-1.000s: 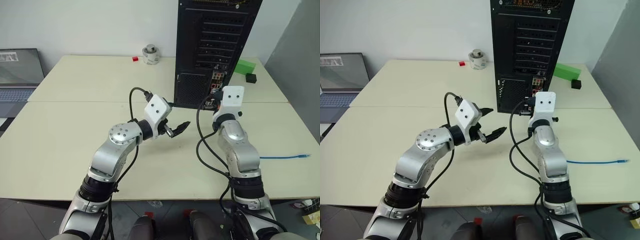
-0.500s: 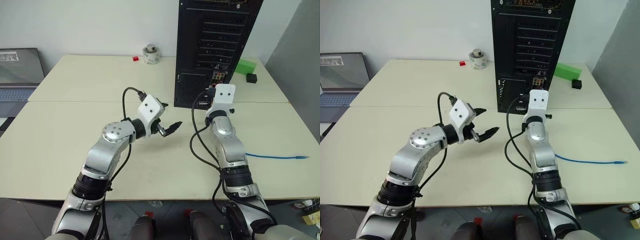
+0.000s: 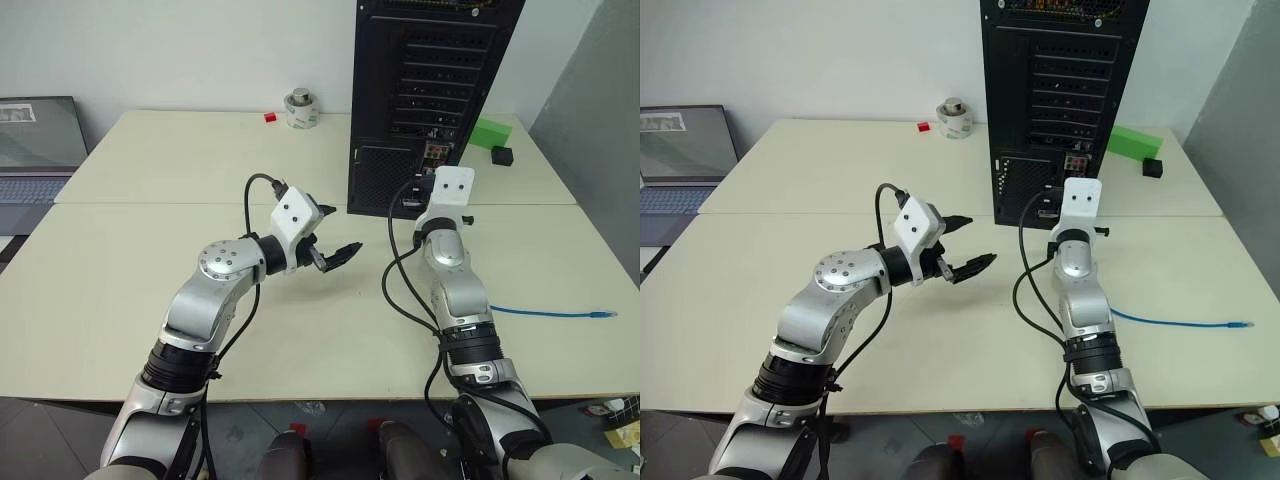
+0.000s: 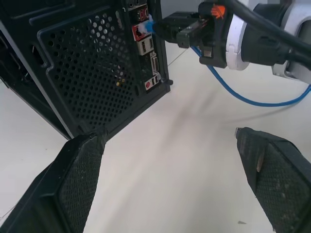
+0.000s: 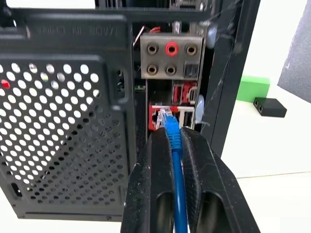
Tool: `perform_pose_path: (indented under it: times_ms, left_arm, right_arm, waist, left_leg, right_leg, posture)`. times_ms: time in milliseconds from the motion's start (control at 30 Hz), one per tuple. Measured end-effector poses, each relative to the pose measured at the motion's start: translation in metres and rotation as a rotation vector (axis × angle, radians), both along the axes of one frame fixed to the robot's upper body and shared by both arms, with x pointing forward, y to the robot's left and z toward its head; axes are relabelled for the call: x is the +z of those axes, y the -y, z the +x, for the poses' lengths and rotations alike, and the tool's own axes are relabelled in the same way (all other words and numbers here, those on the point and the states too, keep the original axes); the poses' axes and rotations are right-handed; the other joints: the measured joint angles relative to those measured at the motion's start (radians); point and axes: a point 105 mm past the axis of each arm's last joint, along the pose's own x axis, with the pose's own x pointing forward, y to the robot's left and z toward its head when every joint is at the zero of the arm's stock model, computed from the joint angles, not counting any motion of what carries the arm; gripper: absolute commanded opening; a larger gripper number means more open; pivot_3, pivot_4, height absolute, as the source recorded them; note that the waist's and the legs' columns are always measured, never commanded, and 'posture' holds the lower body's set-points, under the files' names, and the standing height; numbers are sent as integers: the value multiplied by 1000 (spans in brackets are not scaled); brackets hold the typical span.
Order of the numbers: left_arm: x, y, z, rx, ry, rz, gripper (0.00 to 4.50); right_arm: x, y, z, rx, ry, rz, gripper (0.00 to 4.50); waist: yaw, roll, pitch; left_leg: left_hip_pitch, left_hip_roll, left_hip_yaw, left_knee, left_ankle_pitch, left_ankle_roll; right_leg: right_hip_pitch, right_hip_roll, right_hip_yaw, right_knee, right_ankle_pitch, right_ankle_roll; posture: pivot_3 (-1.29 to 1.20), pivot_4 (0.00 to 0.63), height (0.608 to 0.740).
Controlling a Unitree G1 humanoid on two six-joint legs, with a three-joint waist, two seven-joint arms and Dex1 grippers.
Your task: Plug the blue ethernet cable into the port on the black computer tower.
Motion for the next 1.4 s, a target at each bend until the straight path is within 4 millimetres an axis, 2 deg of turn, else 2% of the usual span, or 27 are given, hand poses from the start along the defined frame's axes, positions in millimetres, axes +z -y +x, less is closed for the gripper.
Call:
perform_pose_path:
  times_ms: [233,467,767,1167,1400]
  left_arm:
    - [2,0,1,-3,16,7,4467]
    - [2,-1,1,1,22,13,4467]
    - [2,-1,2,3,23,16,4467]
    - [1,-1,1,4,21,17,4467]
    - [1,-1,1,3,21,18,4467]
  right_arm:
    - [-1,-2,0,4,-4,-17,0]
    - [-12,-3,3,7,-41,-24,0]
    - [-11,-5,4,9,-40,-20,0]
    - [9,-2,-2,-8,25,2,0]
    - [7,-4,-1,-5,18,4,0]
  waist:
    - [0,0,0]
    - [0,0,0]
    - [-1,0,0]
    - [-3,0,0]
    - [-3,0,0]
  left_leg:
    - [0,0,0,0,0,0]
    - [0,0,0,0,0,0]
    - [0,0,0,0,0,0]
    - [0,0,0,0,0,0]
    - [0,0,0,0,0,0]
  right_leg:
    - [0,0,0,0,0,0]
    - [0,0,0,0,0,0]
    - [0,0,0,0,0,0]
    - [0,0,0,0,0,0]
    - [0,0,0,0,0,0]
  posture:
    - [0,150,740]
    - [0,150,740]
    - [0,150,740]
    - [0,150,740]
    - [0,150,740]
